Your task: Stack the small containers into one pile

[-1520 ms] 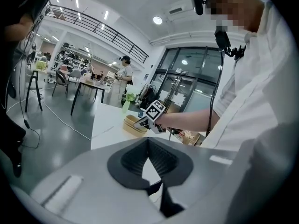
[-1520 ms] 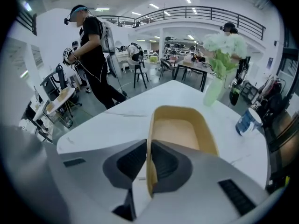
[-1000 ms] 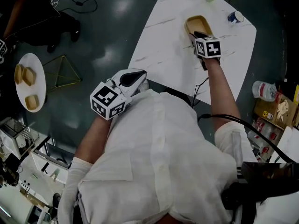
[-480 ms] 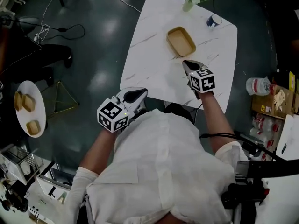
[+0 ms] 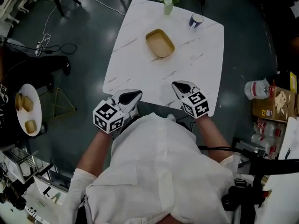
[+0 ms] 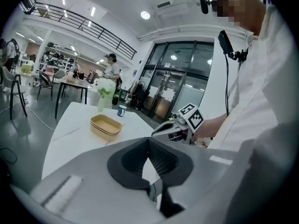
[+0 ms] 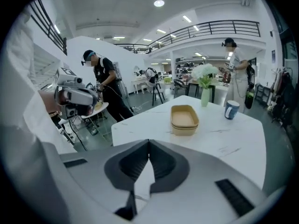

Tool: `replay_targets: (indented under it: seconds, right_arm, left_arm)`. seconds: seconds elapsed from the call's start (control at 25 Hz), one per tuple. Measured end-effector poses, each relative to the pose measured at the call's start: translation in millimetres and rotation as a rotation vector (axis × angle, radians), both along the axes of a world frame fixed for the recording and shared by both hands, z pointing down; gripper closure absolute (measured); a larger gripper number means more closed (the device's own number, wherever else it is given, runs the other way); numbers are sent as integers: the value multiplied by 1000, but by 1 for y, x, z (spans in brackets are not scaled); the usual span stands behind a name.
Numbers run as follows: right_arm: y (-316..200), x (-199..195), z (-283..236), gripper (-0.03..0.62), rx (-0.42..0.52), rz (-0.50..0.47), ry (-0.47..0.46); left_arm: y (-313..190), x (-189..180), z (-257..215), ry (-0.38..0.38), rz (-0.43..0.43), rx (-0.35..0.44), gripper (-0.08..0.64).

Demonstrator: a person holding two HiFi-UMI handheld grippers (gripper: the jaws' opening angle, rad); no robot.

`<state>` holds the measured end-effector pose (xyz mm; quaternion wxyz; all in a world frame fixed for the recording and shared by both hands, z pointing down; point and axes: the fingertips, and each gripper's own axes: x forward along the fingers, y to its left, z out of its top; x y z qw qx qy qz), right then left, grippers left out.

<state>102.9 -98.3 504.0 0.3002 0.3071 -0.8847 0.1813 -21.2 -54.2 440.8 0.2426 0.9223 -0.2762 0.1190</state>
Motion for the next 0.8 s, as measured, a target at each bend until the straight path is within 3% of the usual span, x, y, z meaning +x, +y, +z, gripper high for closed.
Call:
replay_targets:
  seconds: [0.44, 0.6, 0.8]
  right_arm:
    - [75, 121, -11, 586, 12, -198, -93]
    - [106, 139, -9, 586, 11, -302, -89]
    - [131, 149, -20, 586, 40, -312, -115]
  left_arm:
    - [44, 172, -33, -38, -101, 59, 553]
    - [78, 193, -34, -47, -162, 25, 554]
    - [113, 202, -32, -61, -170, -10, 552]
